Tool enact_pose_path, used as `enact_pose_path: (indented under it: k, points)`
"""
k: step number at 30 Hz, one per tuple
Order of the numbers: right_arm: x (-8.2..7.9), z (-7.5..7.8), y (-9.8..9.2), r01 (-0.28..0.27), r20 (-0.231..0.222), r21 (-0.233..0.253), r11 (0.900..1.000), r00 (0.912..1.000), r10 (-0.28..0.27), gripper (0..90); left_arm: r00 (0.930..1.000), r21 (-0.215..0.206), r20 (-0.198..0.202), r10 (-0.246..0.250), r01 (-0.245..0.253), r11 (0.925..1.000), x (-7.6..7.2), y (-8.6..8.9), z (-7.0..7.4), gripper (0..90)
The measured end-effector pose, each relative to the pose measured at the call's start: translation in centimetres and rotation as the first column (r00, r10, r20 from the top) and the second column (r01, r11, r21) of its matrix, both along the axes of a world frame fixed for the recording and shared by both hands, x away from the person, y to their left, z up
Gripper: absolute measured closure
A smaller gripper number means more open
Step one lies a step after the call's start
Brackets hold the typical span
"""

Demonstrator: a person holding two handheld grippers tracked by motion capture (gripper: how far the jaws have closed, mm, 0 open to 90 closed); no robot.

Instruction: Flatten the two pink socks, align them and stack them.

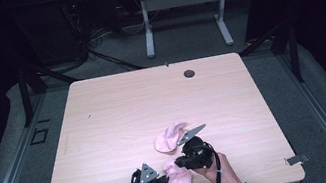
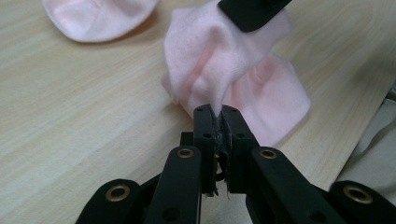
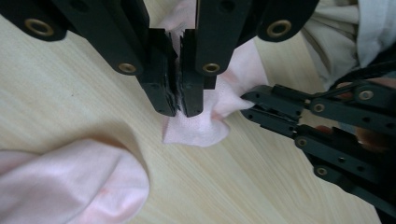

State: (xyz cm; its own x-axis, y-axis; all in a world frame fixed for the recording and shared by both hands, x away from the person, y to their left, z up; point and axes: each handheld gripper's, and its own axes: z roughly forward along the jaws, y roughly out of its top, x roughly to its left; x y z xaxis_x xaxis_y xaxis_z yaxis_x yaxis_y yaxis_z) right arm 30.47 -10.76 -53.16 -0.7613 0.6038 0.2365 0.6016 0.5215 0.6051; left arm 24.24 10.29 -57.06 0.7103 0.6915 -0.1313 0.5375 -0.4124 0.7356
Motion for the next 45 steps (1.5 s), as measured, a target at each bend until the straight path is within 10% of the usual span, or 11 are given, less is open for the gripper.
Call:
enact_pose_path:
  k: [10, 15, 20, 29, 36, 41, 45]
  points:
    - [-0.5, 3.5, -0.1, 0.011, 0.060, 0.076, 0.997, 0.9981, -0.016, 85.4, 0.9975, -0.063, 0.070, 0.007, -0.003, 0.9980, 0.3, 0.9, 1.6, 82.9]
    - [-0.8, 5.2, 0.1, 0.014, 0.094, 0.112, 0.994, 0.9952, -0.025, 85.4, 0.9956, -0.112, 0.082, 0.046, -0.037, 0.9930, 0.1, 0.8, 1.2, 53.2]
    - [-1.3, 6.5, 0.2, 0.002, 0.110, 0.142, 0.990, 0.9937, -0.018, 85.5, 0.9935, -0.123, 0.087, 0.074, -0.063, 0.9904, 0.7, 0.8, 0.9, 48.2]
    - [-1.6, 6.8, -1.5, 0.031, 0.097, 0.191, 0.981, 0.9940, -0.050, 85.4, 0.9790, 0.053, 0.192, 0.067, -0.078, 0.9955, 1.0, 0.8, 1.2, 87.6]
    - [-2.1, 5.5, -3.3, 0.089, 0.054, 0.197, 0.976, 0.9934, -0.101, 85.4, 0.9596, 0.241, 0.281, -0.009, -0.061, 0.9686, -0.1, -0.7, 2.4, 88.1]
    - [-2.1, 3.4, -4.7, 0.139, -0.002, 0.142, 0.980, 0.9901, -0.140, 85.2, 0.9691, 0.334, 0.225, -0.100, 0.020, 0.9425, -0.3, -2.5, 1.2, 87.7]
    - [-2.0, 1.2, -5.5, 0.178, -0.043, 0.099, 0.979, 0.9837, -0.175, 85.0, 0.9746, 0.331, 0.184, -0.128, 0.061, 0.9416, -0.5, -3.4, 0.5, 78.7]
